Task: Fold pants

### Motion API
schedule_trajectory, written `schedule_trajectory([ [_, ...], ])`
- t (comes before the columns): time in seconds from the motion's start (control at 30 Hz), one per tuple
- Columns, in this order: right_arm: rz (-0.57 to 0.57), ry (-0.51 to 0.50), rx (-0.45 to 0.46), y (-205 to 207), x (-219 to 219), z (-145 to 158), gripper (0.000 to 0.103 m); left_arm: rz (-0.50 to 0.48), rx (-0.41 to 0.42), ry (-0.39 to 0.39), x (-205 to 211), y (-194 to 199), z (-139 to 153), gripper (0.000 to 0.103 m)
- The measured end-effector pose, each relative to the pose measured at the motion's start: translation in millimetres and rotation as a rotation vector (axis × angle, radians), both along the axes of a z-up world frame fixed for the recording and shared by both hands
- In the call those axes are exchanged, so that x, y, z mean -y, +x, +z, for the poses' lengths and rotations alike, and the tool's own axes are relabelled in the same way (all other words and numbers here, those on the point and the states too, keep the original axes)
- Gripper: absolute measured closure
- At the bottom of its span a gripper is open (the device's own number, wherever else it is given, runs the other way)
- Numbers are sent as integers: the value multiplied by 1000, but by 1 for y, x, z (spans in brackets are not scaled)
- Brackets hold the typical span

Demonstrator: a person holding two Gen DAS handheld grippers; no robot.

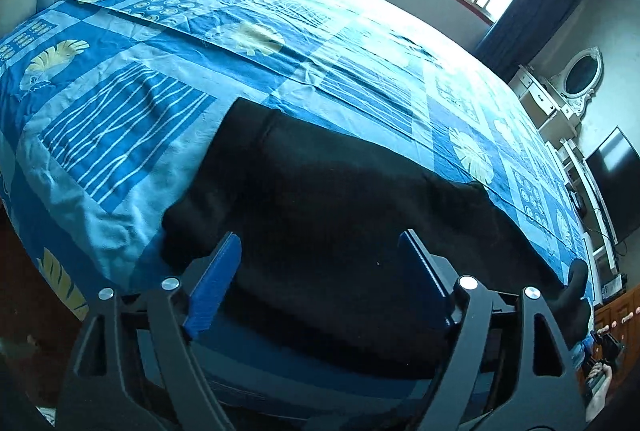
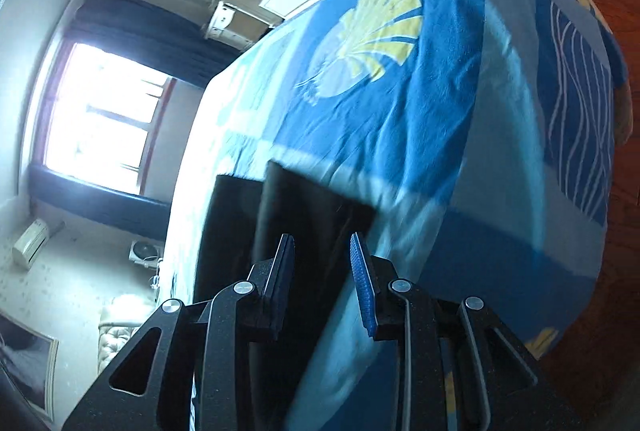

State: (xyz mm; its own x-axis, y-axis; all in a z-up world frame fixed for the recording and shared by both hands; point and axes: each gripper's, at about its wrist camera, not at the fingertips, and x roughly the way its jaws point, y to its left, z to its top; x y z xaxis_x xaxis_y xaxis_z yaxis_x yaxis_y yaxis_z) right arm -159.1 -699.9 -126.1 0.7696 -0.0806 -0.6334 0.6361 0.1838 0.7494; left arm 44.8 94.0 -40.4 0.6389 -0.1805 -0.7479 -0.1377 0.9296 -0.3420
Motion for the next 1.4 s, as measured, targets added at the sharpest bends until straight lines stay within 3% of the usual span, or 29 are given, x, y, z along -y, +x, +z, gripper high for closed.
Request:
schedule_trajectory([
  [0.13, -7, 29, 22, 2, 7, -13, 75, 21, -53, -46, 9, 7, -14, 22],
  [0.17, 1, 14, 14, 2, 6, -12, 87, 28, -66, -55, 9, 7, -17, 22],
  [0.23, 17, 8, 40, 2, 2, -11, 102, 44, -87, -61, 10, 8, -23, 22],
  [0.27, 12, 1, 57, -4, 11, -5, 103, 48, -88, -58, 12, 8, -23, 22],
  [0.4, -17, -77, 90, -30, 22, 22, 103, 49, -90, -50, 14, 8, -22, 20],
  [0.6, 28, 2, 93, -33, 22, 0, 99, 61, -91, -47, 16, 10, -26, 18],
  [0.63, 19, 24, 107, -32, 22, -4, 90, 63, -92, -41, 17, 10, -26, 17],
  [0.67, 5, 44, 117, -32, 24, -9, 70, 62, -93, -34, 18, 11, -26, 17],
  [0.73, -34, 66, 132, -28, 26, -13, 61, 58, -99, -32, 21, 11, -26, 15],
  [0.97, -72, 123, 230, -18, 24, -30, 60, 50, -96, -41, 20, 10, -27, 14],
  [1.13, -59, 86, 206, -5, 22, -26, 61, 57, -97, -48, 21, 11, -28, 13],
  [1.27, -35, 90, 191, -5, 21, -27, 88, 59, -97, -55, 20, 10, -29, 13],
  [1.4, -44, 63, 214, -18, 16, -11, 90, 53, -101, -44, 21, 11, -28, 13],
])
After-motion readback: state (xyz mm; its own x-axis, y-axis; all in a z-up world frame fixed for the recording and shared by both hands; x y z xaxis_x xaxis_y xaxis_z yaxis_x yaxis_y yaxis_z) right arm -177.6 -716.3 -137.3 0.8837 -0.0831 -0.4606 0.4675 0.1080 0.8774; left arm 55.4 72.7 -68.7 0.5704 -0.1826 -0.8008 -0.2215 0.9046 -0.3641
